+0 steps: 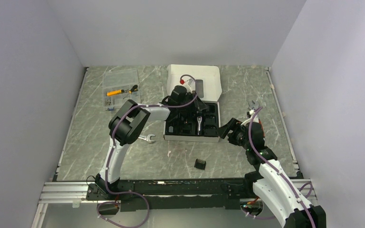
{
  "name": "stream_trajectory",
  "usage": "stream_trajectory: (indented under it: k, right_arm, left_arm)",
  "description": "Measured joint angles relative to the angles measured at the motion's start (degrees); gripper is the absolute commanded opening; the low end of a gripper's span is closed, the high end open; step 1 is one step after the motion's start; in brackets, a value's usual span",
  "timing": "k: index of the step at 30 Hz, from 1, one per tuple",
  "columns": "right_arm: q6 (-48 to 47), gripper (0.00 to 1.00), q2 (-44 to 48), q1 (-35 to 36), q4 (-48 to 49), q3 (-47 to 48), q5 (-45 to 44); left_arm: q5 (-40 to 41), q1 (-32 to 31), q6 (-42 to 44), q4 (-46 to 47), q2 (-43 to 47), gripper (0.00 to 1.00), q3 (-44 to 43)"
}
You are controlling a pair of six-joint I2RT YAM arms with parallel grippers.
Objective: Sort the hair-cutting tools
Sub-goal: Place the haircut tool in the storage box.
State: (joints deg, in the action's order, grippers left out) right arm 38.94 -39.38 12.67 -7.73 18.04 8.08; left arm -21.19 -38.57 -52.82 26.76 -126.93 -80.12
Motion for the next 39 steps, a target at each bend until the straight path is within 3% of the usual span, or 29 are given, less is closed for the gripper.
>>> stream_trajectory:
  k: [2,5,11,24,32,39]
  right_arm:
    - [0.0,0.77,0.0,0.0,0.0,0.0,0.0]
    - [0.0,0.77,0.0,-0.2,0.0,0.0,0.0]
    - [0.0,0.77,0.0,-0.2,0.0,0.0,0.0]
    - [0.0,0.77,0.8,-0.2,0.0,0.0,0.0]
    - [0.0,0.77,0.7,-0.3,0.0,0.0,0.0]
    - [-0.2,0.77,0.3,-0.5,0.0,0.0,0.1]
  left_arm:
    - [1.0,-0.2,1.0,-1.4,0.0,0.43,0.0]
    - [2.2,-0.3,2.4,-2.1,0.5,0.51,0.0]
    - [6.2,-0.4,6.1,-7.3,3.3,0.52,0.1]
    - [8.3,-1.9,8.7,-11.0,6.3,0.09,0.7]
    - [8.4,-3.0,8.7,-10.6,6.2,0.00,-0.6]
    - [9.5,-3.4,10.0,-13.2,4.9,0.00,-6.9]
